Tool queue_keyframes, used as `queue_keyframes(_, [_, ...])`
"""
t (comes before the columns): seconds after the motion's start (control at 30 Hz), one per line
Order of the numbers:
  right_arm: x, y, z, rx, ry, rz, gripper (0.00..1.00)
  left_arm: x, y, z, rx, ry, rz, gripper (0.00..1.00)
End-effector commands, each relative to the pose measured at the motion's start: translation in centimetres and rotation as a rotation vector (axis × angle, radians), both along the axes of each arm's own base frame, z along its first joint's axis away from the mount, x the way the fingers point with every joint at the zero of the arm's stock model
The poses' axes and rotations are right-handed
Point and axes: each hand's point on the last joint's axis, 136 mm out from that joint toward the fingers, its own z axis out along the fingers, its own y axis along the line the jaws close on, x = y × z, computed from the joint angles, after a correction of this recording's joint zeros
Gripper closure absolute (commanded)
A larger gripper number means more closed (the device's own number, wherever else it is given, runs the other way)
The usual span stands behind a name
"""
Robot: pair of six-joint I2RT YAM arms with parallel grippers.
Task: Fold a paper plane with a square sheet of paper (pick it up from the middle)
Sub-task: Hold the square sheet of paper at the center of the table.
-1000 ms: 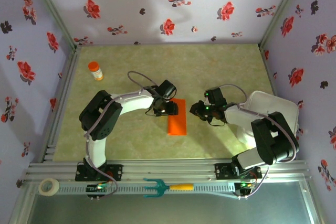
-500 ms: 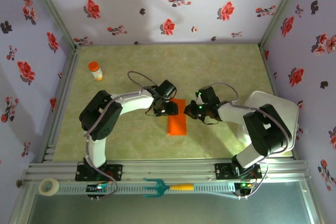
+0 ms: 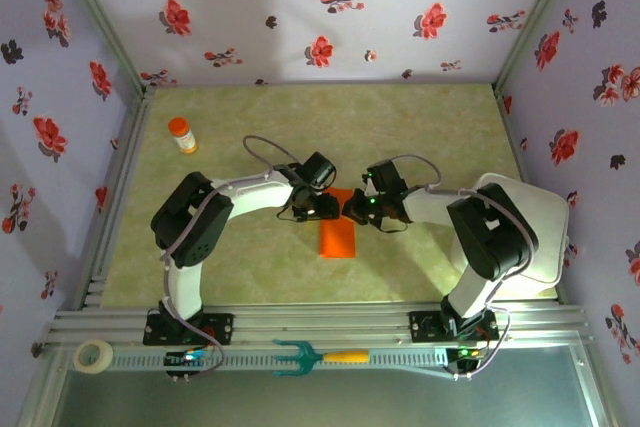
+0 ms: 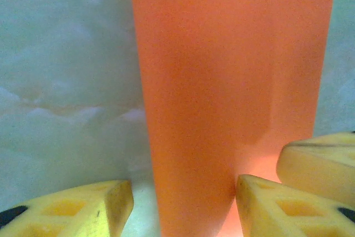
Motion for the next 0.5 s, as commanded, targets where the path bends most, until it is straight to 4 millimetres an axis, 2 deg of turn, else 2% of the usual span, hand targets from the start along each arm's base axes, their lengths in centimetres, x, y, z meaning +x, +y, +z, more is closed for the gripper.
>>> queue_keyframes(0.0, [-0.7,-0.1,-1.1,-0.038,0.025,0.036,0.99,-0.5,1.6,-6.0,0.108,0.028,-0.01,0.44])
queue_keyframes(0.13, [-2.1,-2.0,-3.7,-0.145,0.071,0.056,0.99,-0.4,1.5,-5.8,0.102,0.026,-0.009,0.44])
queue_keyframes(0.23, [-2.5,-3.4,-4.4,-0.207,0.078,0.079,0.98,-0.3,1.1,-5.0,0.083,0.014,-0.007,0.43])
queue_keyframes(0.3, [-2.2,-3.7,-4.3,-0.205,0.068,0.098,0.98,0.1,0.8,-3.7,0.058,-0.006,-0.001,0.43])
queue_keyframes(0.47, [-1.3,-3.6,-3.7,-0.159,0.061,0.153,0.97,1.3,0.0,1.2,-0.032,-0.096,0.016,0.41])
